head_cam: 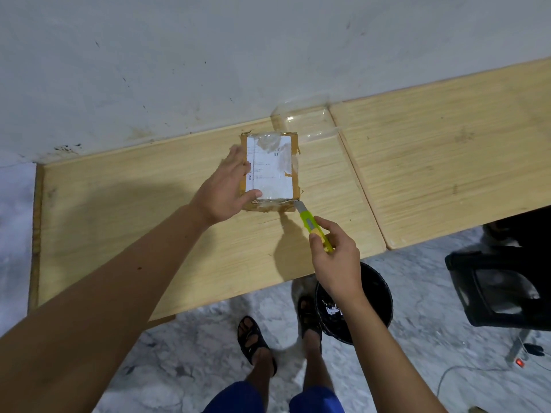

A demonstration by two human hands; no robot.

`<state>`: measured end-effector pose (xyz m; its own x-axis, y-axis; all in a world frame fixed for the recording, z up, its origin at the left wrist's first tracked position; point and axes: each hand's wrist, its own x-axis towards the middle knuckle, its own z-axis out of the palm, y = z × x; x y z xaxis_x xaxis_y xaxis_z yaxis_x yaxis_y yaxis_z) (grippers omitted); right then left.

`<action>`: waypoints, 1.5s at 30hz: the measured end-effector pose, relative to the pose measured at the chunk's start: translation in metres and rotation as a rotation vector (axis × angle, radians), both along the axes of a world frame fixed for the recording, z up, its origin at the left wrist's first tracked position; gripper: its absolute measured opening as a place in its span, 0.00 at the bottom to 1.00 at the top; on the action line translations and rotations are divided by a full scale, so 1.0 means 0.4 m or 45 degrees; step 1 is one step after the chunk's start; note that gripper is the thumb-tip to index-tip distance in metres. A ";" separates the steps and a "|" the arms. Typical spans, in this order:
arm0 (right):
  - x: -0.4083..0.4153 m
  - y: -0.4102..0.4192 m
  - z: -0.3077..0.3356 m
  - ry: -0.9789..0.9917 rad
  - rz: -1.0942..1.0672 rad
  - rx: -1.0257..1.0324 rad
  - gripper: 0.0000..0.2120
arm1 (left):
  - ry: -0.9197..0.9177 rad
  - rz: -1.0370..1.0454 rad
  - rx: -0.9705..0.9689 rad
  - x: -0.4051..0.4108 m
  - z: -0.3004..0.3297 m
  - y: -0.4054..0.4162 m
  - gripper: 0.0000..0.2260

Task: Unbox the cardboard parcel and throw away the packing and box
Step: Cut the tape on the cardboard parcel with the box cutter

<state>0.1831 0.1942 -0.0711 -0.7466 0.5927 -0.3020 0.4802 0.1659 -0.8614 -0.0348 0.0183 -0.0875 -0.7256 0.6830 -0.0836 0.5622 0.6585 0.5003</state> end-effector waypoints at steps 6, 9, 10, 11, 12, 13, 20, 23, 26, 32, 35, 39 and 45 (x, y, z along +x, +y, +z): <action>-0.040 0.054 -0.005 0.014 -0.063 0.030 0.15 | 0.068 0.097 -0.139 0.027 0.029 0.050 0.45; -0.074 0.087 -0.009 0.022 -0.084 0.064 0.16 | 0.134 0.138 -0.025 0.049 0.010 0.056 0.40; -0.083 0.097 -0.010 0.024 -0.087 0.068 0.16 | 0.156 0.138 0.018 0.048 0.004 0.050 0.39; -0.090 0.105 -0.011 0.025 -0.087 0.073 0.16 | 0.183 0.131 0.050 0.043 -0.002 0.044 0.38; -0.093 0.110 -0.010 0.023 -0.080 0.080 0.16 | 0.216 0.118 0.076 0.035 -0.008 0.039 0.37; -0.092 0.113 -0.011 0.018 -0.075 0.088 0.16 | 0.243 0.101 0.089 0.027 -0.011 0.036 0.37; -0.072 0.075 -0.026 0.040 -0.094 0.027 0.16 | 0.196 -0.008 0.053 0.013 -0.033 0.036 0.45; -0.084 0.056 -0.024 0.069 -0.134 0.009 0.16 | 0.208 -0.010 0.065 0.017 -0.037 0.042 0.45; -0.087 0.046 -0.023 0.087 -0.168 0.036 0.16 | 0.198 0.019 0.066 0.021 -0.036 0.048 0.45; -0.104 0.035 -0.025 0.099 -0.203 0.057 0.16 | 0.175 0.034 0.065 0.018 -0.043 0.050 0.46; -0.110 0.024 -0.024 0.103 -0.191 0.074 0.16 | 0.121 0.066 0.051 0.017 -0.040 0.057 0.46; -0.105 0.000 -0.026 0.109 -0.190 0.086 0.15 | 0.068 0.075 0.053 0.014 -0.036 0.058 0.46; -0.113 -0.037 -0.022 0.081 -0.187 0.119 0.14 | -0.028 0.087 0.022 0.012 -0.018 0.068 0.46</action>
<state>0.1380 0.1793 -0.0798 -0.6660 0.7199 -0.1954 0.4502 0.1790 -0.8748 -0.0301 0.0456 -0.0948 -0.7688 0.6333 -0.0886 0.5051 0.6863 0.5233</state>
